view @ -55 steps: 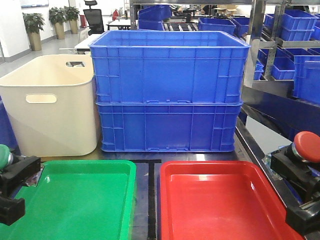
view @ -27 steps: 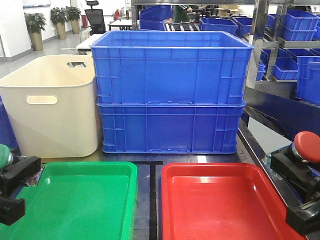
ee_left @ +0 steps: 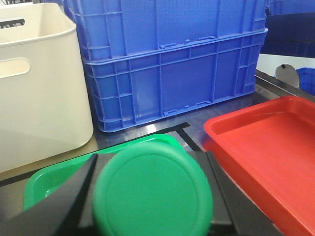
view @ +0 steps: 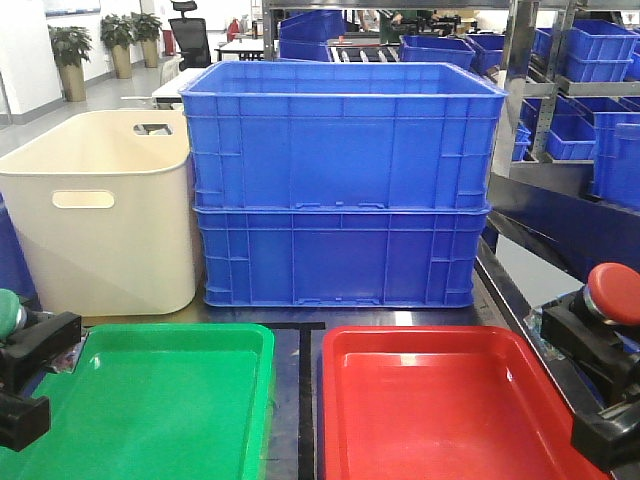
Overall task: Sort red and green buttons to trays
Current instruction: 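Lower the green button over the green tray and red over red tray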
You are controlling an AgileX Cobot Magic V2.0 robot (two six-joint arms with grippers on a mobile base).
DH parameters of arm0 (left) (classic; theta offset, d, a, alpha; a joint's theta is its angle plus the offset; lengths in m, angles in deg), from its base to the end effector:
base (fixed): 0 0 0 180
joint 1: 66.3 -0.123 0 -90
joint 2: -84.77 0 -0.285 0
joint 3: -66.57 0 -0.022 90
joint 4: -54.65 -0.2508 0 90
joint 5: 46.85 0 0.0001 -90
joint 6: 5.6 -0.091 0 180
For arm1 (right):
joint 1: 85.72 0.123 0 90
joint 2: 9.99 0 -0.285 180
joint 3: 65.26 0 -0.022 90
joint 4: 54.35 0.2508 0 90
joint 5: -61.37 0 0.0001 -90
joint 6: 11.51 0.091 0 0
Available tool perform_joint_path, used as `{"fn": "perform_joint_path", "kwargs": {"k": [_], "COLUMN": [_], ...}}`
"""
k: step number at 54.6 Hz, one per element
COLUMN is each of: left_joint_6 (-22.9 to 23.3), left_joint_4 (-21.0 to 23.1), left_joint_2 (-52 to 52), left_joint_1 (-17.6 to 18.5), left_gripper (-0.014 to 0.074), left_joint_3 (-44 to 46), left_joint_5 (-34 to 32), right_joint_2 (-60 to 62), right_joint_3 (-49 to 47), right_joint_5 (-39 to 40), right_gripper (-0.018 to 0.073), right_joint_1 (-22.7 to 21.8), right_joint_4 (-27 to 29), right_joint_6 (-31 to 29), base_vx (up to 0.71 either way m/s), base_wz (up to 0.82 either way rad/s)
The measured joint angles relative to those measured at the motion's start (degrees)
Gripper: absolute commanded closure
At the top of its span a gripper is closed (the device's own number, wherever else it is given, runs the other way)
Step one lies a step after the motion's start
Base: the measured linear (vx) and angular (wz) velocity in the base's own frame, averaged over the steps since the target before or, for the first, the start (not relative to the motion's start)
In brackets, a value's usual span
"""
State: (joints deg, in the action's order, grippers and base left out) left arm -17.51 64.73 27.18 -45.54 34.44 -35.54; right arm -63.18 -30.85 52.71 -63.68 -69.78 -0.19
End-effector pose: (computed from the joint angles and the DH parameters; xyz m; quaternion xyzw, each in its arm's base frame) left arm 0.1740 -0.0693 0.3696 0.1629 0.7534 -0.1167 0.6263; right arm 0.1583 0.0601 0.3741 -0.1539 0.7267 0.0906 0.6633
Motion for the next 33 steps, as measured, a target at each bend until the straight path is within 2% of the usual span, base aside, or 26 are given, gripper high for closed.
{"fn": "perform_joint_path", "kwargs": {"k": [33], "left_joint_6": [0.00], "left_joint_4": [0.00], "left_joint_2": [0.00], "left_joint_1": [0.00], "left_gripper": [0.0599], "left_joint_3": [0.00], "left_joint_5": [0.00], "right_joint_2": [0.00], "right_joint_3": [0.00], "right_joint_5": [0.00], "right_gripper": [0.0568], "right_joint_1": [0.00], "right_joint_4": [0.00], "right_joint_6": [0.00], "base_vx": [0.00], "base_wz": [0.00]}}
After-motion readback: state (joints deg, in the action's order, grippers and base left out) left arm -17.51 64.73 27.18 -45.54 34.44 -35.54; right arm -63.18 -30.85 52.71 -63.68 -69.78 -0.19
